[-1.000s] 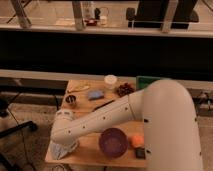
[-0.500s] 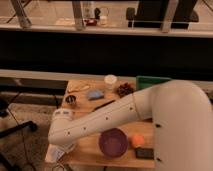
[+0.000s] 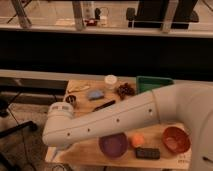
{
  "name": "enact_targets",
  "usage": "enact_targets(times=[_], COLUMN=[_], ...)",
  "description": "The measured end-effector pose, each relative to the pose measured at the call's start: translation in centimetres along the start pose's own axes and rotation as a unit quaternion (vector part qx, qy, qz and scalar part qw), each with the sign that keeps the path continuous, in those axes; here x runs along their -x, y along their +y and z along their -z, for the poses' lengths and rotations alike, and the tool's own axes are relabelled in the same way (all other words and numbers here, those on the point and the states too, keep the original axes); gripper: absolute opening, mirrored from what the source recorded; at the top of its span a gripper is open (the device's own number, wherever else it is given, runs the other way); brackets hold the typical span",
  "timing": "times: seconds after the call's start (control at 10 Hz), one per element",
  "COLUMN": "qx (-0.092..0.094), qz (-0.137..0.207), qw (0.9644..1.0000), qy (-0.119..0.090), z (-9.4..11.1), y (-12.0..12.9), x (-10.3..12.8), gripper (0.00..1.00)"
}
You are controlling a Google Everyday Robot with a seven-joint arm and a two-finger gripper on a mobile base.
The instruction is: Wipe tray with towel
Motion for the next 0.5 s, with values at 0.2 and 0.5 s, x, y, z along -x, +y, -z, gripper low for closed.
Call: enact_targets(times=[0.2,0.5], qx=[-0.017,-0.022], qz=[-0.032,-0.08], qw=[0.999,0.9958], qy=[-0.025,-0.038], z=[1.2,0.9], y=[1.5,3.6], x=[-3.0,-8.6], gripper=[0.0,0.0])
